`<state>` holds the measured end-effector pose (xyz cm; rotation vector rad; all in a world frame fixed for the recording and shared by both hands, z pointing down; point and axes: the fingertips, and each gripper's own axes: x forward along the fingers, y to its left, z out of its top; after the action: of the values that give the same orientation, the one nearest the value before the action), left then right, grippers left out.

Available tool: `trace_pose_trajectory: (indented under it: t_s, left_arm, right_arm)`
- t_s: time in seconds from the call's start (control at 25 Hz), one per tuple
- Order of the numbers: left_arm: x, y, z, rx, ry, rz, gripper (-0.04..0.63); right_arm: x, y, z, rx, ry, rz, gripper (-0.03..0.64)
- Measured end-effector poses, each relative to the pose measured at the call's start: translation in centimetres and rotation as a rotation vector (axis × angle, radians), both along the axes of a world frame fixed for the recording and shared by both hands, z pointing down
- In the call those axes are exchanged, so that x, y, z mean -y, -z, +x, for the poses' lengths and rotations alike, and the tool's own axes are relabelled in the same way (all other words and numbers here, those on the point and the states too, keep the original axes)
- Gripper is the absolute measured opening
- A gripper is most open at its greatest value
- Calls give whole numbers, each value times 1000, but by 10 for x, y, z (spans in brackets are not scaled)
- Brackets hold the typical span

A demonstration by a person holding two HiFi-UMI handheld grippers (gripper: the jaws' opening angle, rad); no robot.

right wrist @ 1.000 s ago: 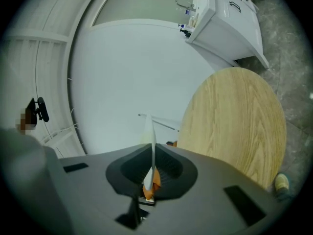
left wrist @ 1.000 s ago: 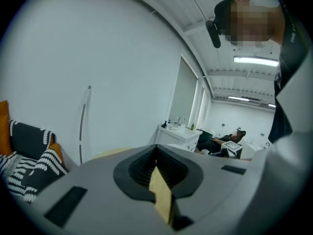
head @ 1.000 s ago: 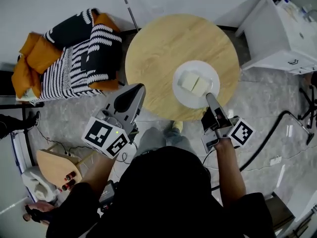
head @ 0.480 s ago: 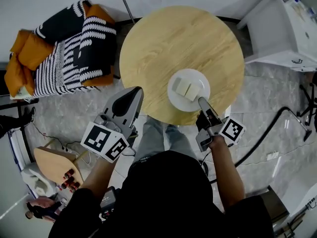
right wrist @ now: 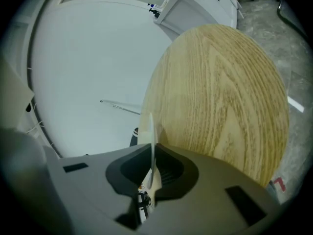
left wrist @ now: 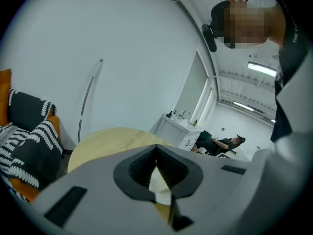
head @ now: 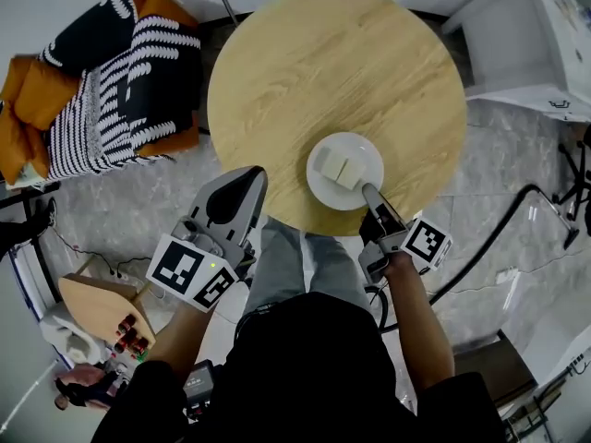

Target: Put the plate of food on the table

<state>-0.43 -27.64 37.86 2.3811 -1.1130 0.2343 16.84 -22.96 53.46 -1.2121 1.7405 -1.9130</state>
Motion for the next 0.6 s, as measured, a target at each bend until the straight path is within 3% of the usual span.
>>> trace_pose_trajectory:
  t_s: [0.36, 0.6]
  left_arm:
    - [-8, -29, 12, -13, -68, -41, 6]
    - [-18, -30, 10, -13, -90, -43, 6]
  right_arm:
    - [-11, -28, 0, -83, 40, -53, 20]
    - [-17, -28, -8, -141, 150, -34, 20]
